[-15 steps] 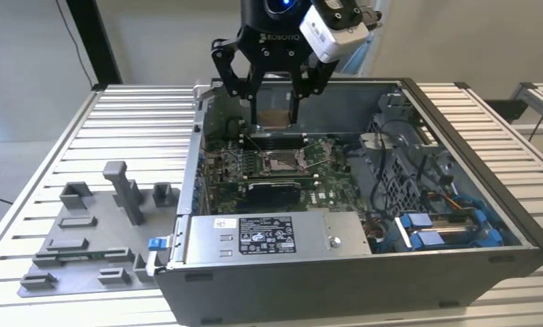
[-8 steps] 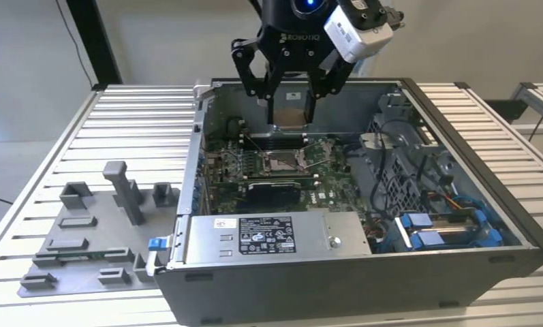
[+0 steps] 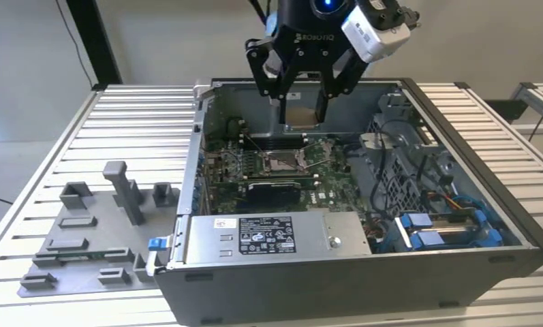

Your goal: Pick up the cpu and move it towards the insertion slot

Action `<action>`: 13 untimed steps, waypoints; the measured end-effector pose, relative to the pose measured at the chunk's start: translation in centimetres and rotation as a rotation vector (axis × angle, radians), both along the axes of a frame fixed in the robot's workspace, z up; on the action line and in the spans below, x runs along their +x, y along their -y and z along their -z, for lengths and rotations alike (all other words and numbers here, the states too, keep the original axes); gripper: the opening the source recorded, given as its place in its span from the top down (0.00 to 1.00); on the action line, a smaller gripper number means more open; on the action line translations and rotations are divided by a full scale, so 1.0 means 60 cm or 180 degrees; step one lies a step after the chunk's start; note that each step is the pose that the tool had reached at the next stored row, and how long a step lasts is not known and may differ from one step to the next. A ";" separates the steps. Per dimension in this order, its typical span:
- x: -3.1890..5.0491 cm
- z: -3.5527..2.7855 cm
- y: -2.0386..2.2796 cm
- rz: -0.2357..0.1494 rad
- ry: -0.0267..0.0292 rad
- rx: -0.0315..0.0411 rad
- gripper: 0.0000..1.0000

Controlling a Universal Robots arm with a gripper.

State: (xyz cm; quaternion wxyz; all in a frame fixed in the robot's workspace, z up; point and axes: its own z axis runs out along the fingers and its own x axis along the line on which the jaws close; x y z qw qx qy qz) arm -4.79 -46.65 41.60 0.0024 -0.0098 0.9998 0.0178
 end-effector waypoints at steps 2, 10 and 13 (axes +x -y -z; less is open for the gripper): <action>0.008 0.000 0.0000 0.0000 0.0000 0.0000 1.00; 0.029 0.000 0.0000 0.0000 0.0000 0.0000 1.00; 0.030 0.000 -0.0002 0.0000 0.0000 0.0000 1.00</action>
